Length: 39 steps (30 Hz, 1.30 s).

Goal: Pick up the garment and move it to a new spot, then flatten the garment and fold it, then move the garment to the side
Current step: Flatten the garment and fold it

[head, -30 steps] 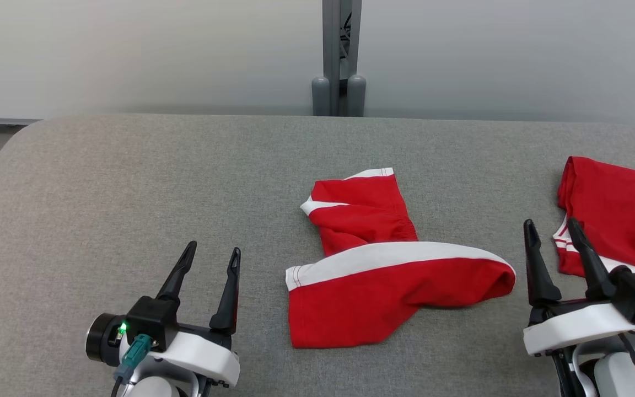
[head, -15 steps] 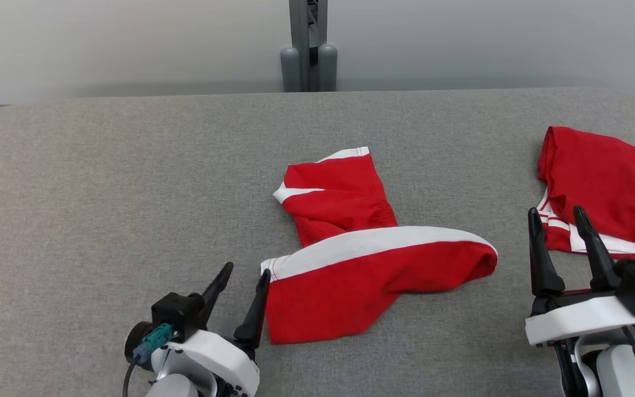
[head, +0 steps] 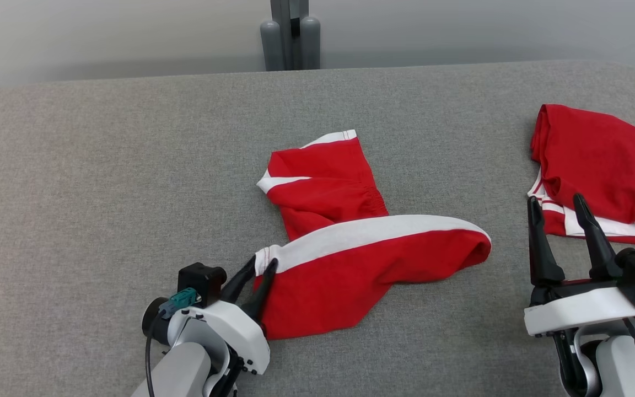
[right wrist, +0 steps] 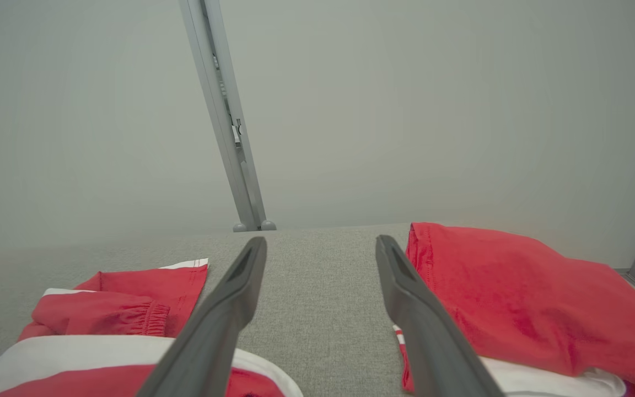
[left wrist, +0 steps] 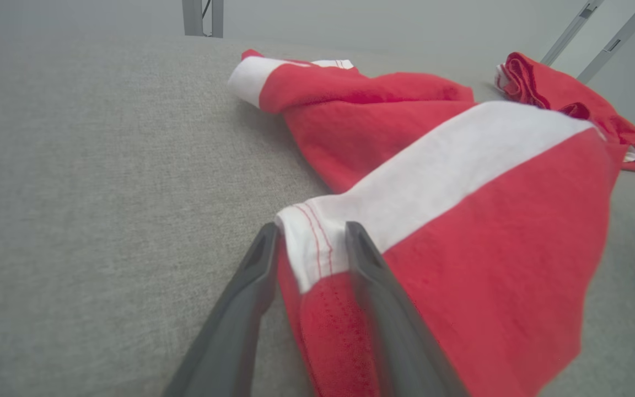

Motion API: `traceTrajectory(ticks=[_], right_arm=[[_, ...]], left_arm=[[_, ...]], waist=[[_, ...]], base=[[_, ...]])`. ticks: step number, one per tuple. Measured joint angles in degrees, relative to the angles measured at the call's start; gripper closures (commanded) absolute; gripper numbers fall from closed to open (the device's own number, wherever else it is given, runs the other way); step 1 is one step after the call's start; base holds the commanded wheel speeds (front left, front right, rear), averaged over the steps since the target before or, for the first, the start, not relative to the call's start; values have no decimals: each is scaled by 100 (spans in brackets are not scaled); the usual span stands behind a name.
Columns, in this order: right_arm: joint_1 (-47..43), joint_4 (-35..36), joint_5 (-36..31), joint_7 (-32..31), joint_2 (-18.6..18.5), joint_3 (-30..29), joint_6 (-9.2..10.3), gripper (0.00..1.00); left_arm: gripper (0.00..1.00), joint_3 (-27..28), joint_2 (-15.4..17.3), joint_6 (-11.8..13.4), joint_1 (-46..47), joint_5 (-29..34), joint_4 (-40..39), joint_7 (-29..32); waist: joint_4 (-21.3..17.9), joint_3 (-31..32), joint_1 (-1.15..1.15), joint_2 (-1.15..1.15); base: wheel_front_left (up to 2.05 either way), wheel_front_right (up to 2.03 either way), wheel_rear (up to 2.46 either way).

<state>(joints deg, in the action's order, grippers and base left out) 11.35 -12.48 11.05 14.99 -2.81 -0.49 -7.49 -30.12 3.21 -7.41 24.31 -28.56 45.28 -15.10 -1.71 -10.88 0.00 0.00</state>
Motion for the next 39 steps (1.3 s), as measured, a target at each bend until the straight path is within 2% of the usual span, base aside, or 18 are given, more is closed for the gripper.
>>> traceTrajectory(ticks=[8, 16, 26, 39], right_arm=[[27, -113, -1, 1, 1, -59, 0, 0], [98, -1146, 374, 0, -2, -197, 0, 0], [407, -2280, 1723, 1, 3, 453, 0, 0], [580, -2865, 2586, 4, -245, 1524, 0, 0]], left_arm=[[100, 52, 133, -1, 62, -81, -152, 0], [100, 326, 129, -1, -86, 88, -604, 0], [100, 564, 114, -1, -306, 338, -982, 0], [100, 787, 87, -1, -458, 548, -1045, 0]], waist=[[56, -20, 0, 0], [171, 36, 0, 0], [349, 60, 0, 0], [440, 147, 0, 0]], base=[[0, 0, 0], [0, 0, 0], [0, 0, 0], [0, 0, 0]])
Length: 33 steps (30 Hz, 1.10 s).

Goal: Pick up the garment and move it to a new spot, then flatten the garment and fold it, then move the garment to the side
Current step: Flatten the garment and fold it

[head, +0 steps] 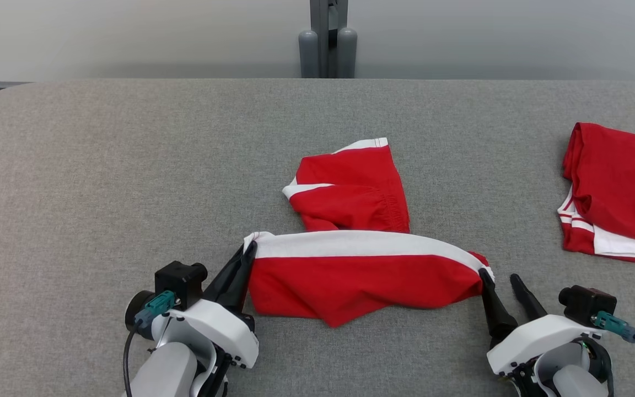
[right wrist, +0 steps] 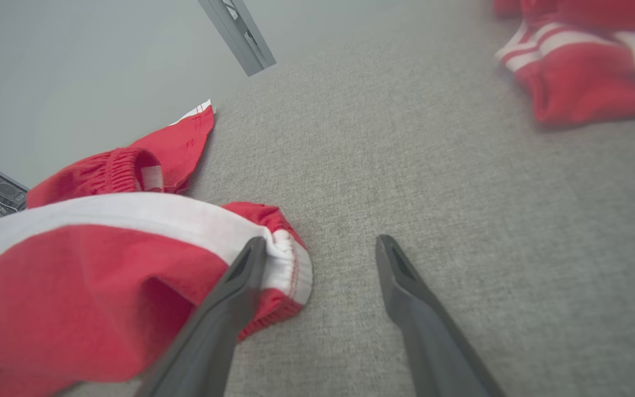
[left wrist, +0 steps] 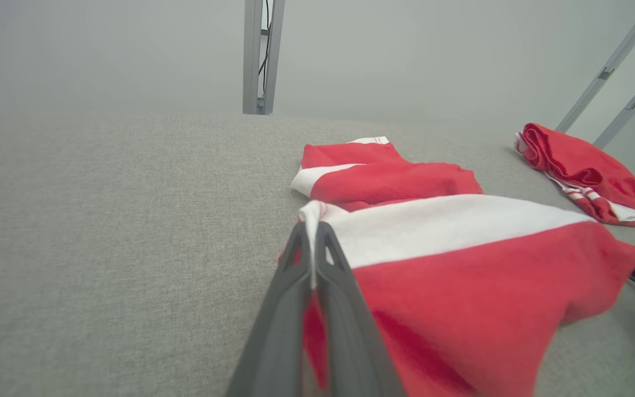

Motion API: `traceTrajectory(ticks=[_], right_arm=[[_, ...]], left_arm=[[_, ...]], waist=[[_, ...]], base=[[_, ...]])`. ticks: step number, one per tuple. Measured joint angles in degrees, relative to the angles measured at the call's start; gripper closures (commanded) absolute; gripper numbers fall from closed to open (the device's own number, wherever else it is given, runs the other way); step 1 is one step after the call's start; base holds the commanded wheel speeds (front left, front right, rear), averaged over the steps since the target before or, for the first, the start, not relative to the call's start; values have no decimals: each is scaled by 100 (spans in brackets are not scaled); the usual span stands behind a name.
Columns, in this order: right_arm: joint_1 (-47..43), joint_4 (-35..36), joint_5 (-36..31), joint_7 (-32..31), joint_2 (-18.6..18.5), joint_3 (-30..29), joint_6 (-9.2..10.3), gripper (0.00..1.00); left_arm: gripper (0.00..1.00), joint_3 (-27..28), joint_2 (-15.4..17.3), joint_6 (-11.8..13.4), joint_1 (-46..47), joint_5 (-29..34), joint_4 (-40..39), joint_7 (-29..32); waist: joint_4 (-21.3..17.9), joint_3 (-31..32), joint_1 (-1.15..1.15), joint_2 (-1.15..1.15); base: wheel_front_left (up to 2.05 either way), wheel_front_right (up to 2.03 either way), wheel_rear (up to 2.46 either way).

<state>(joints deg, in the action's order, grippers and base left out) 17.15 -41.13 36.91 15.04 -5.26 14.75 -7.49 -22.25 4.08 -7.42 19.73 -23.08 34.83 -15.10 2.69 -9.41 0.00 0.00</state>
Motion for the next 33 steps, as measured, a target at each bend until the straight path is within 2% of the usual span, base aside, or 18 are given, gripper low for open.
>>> traceTrajectory(ticks=[9, 10, 13, 17, 26, 33], right_arm=[[96, -53, 258, 11, -147, 487, 0, 0], [102, -54, 285, 11, -169, 531, 0, 34], [103, -58, 310, 11, -219, 628, 0, 100], [114, -30, 338, 11, -256, 755, -1, 100], [151, 231, 92, 10, -426, 589, -1, 100], [614, 822, -923, 10, -931, 759, -1, 100]], left_arm=[[100, 21, -53, 0, -29, 38, 33, 0], [100, 21, -55, 0, -31, 40, 36, 0], [100, 22, -60, 0, -45, 45, 43, 0], [100, 22, -67, 0, -47, 45, 51, 0], [100, 204, -69, 0, -66, 111, -89, 0], [100, 445, -68, 0, -152, 354, -593, 0]], waist=[[17, 47, 0, 0], [22, 50, 0, 0], [39, 59, 0, 0], [62, 61, 0, 0], [64, 192, 0, 0], [30, 552, 0, 0]], base=[[0, 0, 0], [0, 0, 0], [0, 0, 0], [0, 0, 0], [0, 0, 0], [0, 0, 0]])
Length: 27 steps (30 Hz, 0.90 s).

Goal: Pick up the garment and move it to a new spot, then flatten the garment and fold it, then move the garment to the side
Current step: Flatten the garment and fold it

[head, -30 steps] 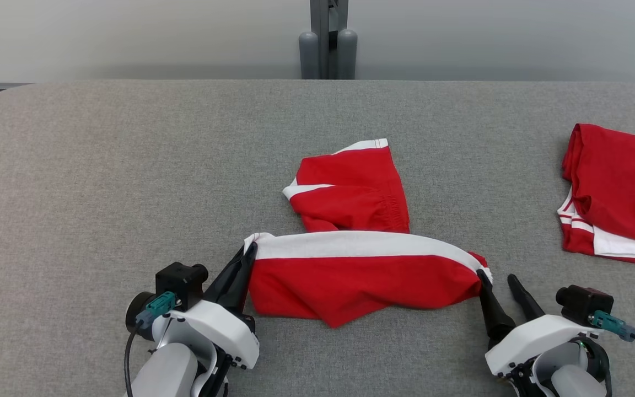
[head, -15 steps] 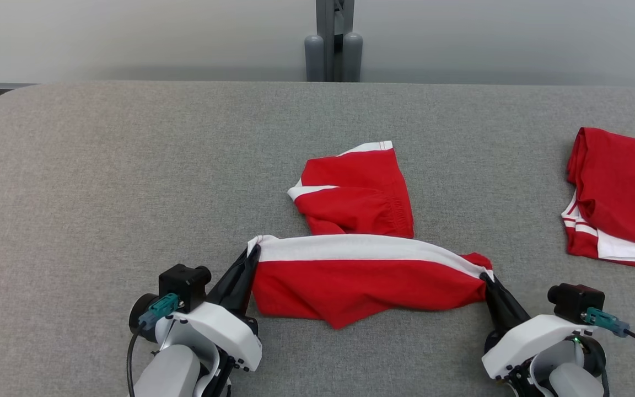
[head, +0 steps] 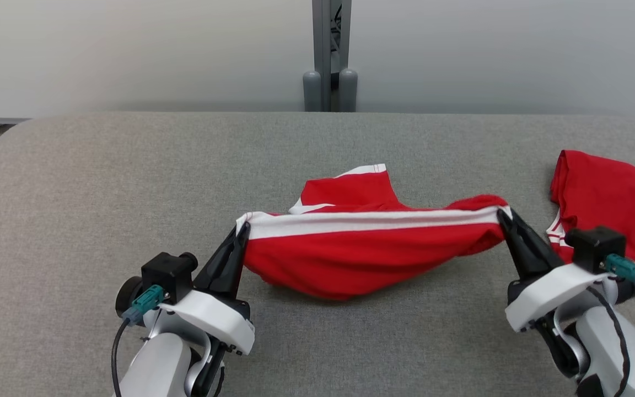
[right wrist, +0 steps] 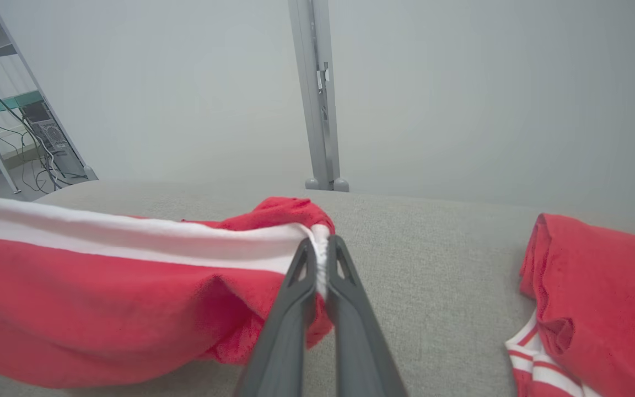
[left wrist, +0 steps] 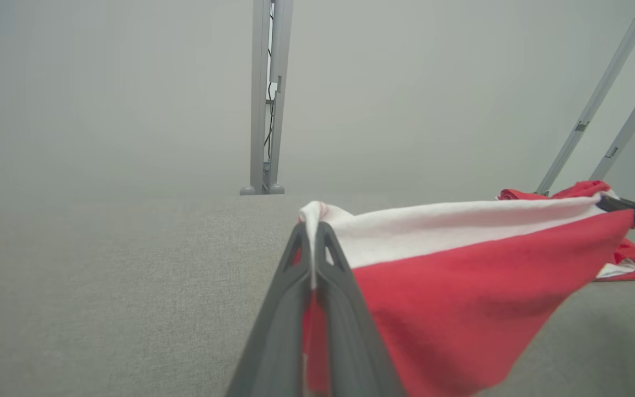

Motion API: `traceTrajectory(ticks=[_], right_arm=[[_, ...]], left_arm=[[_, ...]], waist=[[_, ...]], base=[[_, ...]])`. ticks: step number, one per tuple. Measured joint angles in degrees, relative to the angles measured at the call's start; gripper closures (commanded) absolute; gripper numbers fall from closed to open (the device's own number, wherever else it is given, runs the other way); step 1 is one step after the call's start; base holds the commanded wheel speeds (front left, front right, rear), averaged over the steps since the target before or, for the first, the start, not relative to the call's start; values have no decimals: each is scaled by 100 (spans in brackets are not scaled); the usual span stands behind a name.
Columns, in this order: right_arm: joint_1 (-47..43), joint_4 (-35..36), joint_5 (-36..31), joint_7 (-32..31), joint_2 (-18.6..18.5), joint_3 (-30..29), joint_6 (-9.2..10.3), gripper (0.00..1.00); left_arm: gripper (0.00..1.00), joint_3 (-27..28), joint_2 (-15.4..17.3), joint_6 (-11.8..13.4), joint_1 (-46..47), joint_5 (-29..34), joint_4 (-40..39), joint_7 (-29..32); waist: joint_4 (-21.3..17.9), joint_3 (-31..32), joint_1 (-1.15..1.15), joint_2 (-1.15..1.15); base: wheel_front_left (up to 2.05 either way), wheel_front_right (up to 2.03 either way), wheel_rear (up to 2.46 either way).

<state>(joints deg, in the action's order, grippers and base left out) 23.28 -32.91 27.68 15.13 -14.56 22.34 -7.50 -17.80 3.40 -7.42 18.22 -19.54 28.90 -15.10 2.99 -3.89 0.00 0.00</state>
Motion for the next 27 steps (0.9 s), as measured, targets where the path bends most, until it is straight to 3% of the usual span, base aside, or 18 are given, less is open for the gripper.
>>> traceTrajectory(ticks=[5, 12, 20, 27], right_arm=[[519, 263, -456, -55, -311, 120, 0, 100], [1641, 478, -987, -475, -606, 269, 0, 100], [2290, 302, -829, -1055, -296, -51, 0, 100], [2228, 37, -312, -1317, 108, -709, 0, 100]], left_arm=[[100, -99, 102, 0, 215, 199, -142, 0], [100, 140, 153, 0, 1137, -36, -211, -3], [100, 153, 118, 91, 2196, 20, 87, 1], [100, 192, 104, 179, 2338, -38, 387, 4]], waist=[[24, 292, 0, 0], [78, 591, 0, 0], [122, 805, 0, 0], [42, 830, 0, 0]], base=[[0, 0, 0], [0, 0, 0], [0, 0, 0], [0, 0, 0]])
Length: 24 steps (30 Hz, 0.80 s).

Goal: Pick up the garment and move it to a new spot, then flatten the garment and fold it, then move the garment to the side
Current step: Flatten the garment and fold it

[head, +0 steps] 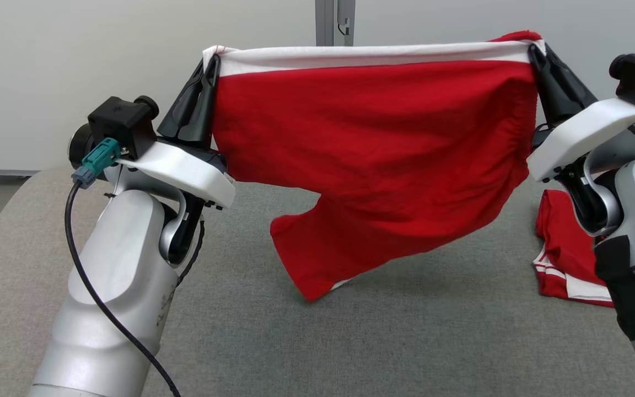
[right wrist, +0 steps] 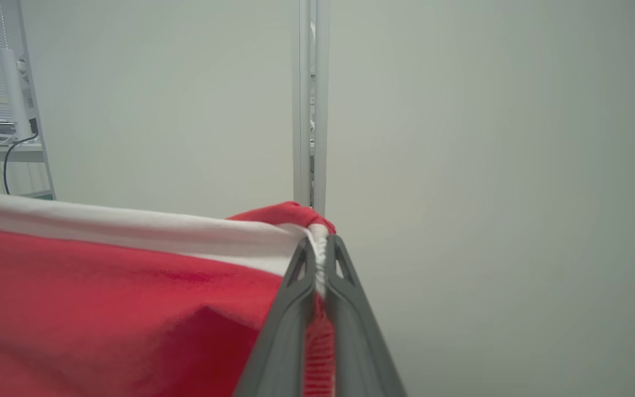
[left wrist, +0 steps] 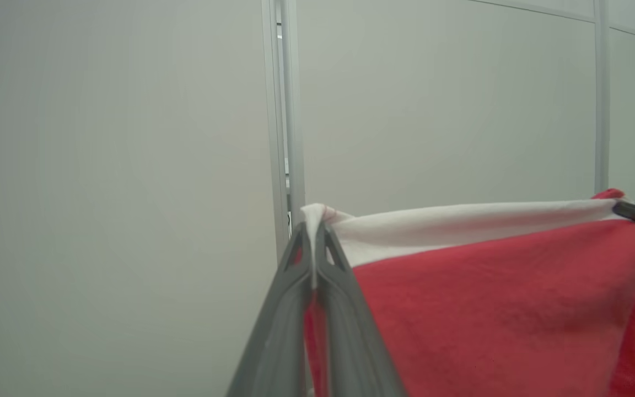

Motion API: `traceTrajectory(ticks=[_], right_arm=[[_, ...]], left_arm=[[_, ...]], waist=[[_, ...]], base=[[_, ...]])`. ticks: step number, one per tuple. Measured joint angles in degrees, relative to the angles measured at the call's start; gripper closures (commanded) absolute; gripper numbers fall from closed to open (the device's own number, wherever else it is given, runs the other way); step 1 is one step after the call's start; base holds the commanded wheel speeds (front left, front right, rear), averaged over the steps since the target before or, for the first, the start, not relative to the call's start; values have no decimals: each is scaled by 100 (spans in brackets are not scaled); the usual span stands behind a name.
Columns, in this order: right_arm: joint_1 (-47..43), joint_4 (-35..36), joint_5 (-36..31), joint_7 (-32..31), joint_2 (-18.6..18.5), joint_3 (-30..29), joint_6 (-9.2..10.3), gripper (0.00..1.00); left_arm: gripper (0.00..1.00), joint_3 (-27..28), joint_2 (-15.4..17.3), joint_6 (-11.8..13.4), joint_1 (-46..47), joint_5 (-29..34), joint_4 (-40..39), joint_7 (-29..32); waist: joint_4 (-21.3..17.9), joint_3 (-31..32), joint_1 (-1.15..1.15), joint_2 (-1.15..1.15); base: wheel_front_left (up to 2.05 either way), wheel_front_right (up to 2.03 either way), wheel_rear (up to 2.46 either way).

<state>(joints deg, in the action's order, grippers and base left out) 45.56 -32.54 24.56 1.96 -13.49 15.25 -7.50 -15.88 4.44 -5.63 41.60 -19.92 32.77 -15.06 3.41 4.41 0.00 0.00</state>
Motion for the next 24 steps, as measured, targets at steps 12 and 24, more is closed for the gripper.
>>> traceTrajectory(ticks=[12, 24], right_arm=[[420, 129, 355, -471, 96, 52, 0, 100], [3496, -764, 667, 90, 194, 857, 0, 100]], left_arm=[[100, -9, 196, -37, 483, -130, 156, 327], [100, 43, 538, -136, 3287, -203, 1177, 577]], waist=[[-133, -521, 0, 0], [-356, -2418, 0, 0]], base=[[0, 0, 0], [0, 0, 0]])
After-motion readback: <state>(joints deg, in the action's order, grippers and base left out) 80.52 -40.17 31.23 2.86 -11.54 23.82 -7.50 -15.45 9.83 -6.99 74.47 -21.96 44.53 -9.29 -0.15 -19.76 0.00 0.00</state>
